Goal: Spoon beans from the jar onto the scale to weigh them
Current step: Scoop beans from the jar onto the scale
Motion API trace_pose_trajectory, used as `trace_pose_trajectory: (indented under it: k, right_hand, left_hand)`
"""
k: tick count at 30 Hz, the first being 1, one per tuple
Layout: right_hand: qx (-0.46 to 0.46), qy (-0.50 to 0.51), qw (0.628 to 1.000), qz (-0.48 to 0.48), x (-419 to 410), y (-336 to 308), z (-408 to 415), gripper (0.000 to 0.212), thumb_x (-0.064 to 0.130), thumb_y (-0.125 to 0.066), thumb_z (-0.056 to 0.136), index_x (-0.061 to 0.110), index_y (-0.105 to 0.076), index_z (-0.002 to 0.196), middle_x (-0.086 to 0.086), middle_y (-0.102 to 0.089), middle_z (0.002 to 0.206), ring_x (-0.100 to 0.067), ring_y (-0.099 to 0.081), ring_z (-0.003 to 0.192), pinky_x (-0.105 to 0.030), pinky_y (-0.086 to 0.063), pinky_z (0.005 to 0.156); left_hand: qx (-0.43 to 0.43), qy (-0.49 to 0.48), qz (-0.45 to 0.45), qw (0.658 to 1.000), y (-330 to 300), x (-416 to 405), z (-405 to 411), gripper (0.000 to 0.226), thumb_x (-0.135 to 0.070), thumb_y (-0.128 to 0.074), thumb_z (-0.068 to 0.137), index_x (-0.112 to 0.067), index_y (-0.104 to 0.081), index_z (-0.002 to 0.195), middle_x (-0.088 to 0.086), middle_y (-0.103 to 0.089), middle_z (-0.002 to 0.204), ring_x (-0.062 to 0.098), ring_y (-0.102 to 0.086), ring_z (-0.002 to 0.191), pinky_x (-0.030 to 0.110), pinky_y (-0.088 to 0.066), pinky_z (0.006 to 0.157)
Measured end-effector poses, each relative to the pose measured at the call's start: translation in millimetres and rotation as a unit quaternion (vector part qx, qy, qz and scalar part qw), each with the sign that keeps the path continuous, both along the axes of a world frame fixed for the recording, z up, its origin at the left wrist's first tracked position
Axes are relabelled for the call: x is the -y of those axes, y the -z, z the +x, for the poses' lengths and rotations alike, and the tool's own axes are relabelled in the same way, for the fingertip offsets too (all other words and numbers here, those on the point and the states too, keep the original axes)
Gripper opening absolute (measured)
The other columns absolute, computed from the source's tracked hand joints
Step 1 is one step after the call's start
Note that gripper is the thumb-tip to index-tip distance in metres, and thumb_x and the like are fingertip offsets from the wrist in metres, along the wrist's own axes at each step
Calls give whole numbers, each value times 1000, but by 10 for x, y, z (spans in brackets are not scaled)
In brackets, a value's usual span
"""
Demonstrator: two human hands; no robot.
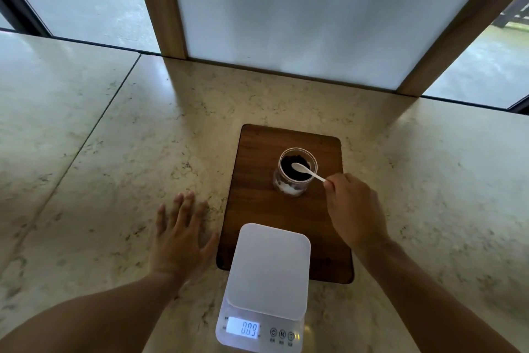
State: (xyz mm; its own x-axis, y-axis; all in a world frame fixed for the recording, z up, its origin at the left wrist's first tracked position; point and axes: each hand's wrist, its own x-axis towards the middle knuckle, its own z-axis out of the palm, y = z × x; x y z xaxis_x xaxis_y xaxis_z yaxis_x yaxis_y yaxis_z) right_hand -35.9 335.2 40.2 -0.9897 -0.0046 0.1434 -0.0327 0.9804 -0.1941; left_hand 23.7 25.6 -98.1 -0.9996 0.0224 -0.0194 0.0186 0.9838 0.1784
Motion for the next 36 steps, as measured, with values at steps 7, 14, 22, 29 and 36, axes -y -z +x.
trace_pose_trajectory:
  k: [7, 14, 22, 29, 36]
  right_hand:
    - [-3, -5, 1000, 23, 23, -150, -71, 20, 25, -55, 98, 12, -67, 88, -3, -60, 74, -16, -48, 57, -25, -29, 48]
    - [30, 39, 999, -9, 104, -128, -211, 25, 23, -57, 95, 9, -68, 77, -3, -56, 64, -15, -47, 53, -22, -24, 44]
    - [55, 79, 991, -94, 148, -61, -372, 33, 18, -60, 91, 9, -69, 61, -4, -58, 49, -12, -51, 42, -23, -38, 40]
    - [97, 119, 976, -157, 121, 38, -399, 27, 21, -60, 93, 11, -77, 74, -5, -66, 56, -15, -59, 46, -23, -40, 42]
    - [118, 162, 950, -238, 77, 45, -430, 26, 22, -63, 90, 14, -77, 70, -5, -67, 58, -23, -62, 57, -29, -45, 51]
  left_hand:
    - [3, 5, -1, 1000, -32, -6, 8, 85, -71, -7, 89, -20, -32, 153, 11, -22, 164, 28, -6, 154, 57, -8, 122]
    - [14, 3, -12, 1000, 37, 22, 8, 80, -68, -14, 91, -21, -31, 153, 11, -22, 164, 28, -6, 154, 56, -7, 122]
    - [23, 3, -4, 1000, 67, 31, -9, 77, -68, -18, 91, -22, -33, 151, 12, -29, 161, 29, -12, 153, 56, -9, 121]
    - [27, 9, -7, 1000, 51, 40, 1, 79, -68, -15, 90, -21, -35, 151, 12, -29, 161, 29, -12, 153, 55, -7, 122]
    - [29, 10, -4, 1000, 33, 39, -22, 79, -68, -16, 90, -20, -39, 149, 13, -33, 160, 30, -16, 152, 55, -7, 122]
